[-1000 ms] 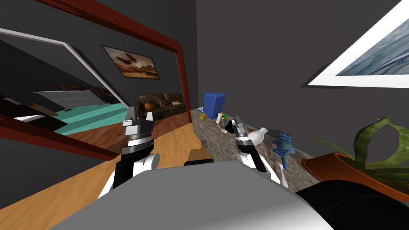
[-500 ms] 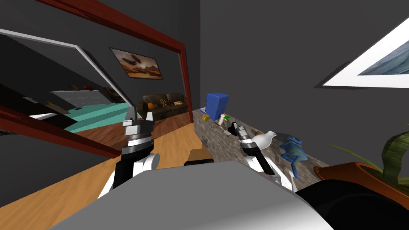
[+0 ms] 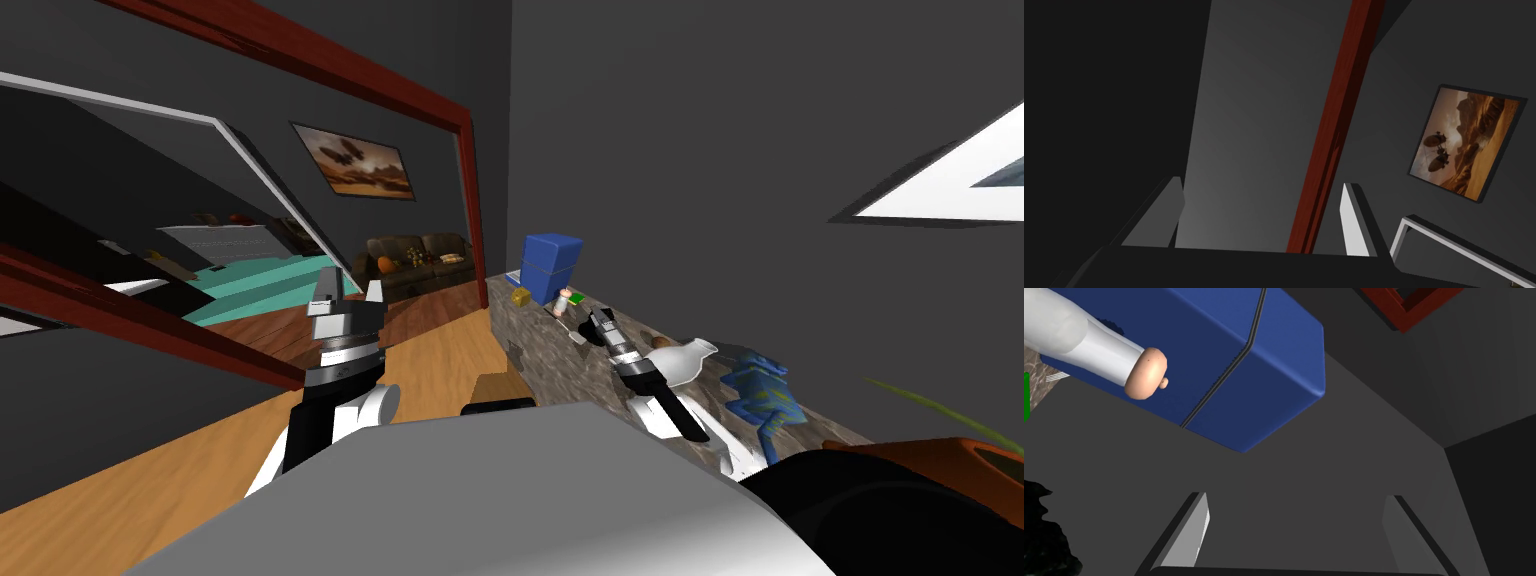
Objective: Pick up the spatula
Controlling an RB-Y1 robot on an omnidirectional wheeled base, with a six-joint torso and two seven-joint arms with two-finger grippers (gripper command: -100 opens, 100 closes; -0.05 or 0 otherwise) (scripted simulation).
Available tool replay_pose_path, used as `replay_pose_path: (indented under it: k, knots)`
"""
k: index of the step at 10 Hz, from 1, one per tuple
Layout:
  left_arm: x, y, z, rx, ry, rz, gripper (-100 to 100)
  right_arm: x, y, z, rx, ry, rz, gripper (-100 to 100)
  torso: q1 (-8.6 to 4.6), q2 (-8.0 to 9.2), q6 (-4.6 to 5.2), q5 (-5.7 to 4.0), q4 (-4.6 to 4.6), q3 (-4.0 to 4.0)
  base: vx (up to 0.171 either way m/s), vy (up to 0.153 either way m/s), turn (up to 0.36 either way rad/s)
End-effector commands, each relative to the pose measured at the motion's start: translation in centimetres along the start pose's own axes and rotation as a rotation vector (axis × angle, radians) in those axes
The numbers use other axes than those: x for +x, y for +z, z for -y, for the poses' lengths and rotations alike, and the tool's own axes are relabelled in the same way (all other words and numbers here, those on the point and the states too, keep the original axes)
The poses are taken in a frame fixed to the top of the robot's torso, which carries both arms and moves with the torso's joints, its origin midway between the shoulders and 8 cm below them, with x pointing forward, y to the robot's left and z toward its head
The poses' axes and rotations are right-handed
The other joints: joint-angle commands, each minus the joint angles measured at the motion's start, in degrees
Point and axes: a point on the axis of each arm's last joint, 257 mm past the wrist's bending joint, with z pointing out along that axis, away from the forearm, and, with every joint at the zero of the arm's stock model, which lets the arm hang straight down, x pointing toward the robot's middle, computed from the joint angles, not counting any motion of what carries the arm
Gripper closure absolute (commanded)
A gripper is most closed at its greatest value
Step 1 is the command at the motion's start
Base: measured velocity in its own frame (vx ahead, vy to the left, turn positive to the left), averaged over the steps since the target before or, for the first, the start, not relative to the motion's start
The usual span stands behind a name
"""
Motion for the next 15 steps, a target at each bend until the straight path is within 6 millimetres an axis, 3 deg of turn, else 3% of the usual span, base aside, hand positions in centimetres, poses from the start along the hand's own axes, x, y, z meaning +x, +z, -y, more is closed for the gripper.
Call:
replay_pose_path:
  k: [1,2,3,8,15]
  knots:
    - [0.0,0.0,0.0,0.0,0.0,0.0,0,0.0,-0.3,0.7,0.012,-0.026,-0.024,-100,0.0,0.0,0.0,0.0,0.0,0.0,0.039,0.021,0.036]
    - [0.0,0.0,0.0,0.0,0.0,0.0,0,-0.4,-1.0,2.1,0.042,-0.06,-0.052,-100,-0.01,0.02,0.01,-0.01,0.0,0.01,0.046,0.035,0.075]
    - [0.0,0.0,0.0,0.0,0.0,0.0,0,-0.4,-0.9,2.0,0.04,-0.067,-0.06,-100,0.03,0.01,0.0,0.0,0.0,0.0,0.036,0.028,0.051]
    - [0.0,0.0,0.0,0.0,0.0,0.0,0,-1.5,-3.1,5.9,0.123,-0.178,-0.168,-100,0.03,0.03,0.02,0.0,0.0,0.01,0.043,0.03,0.075]
    - [0.0,0.0,0.0,0.0,0.0,0.0,0,-2.2,-5.3,9.5,0.2,-0.288,-0.31,-100,0.01,0.01,0.0,0.0,0.0,0.0,0.042,0.022,0.068]
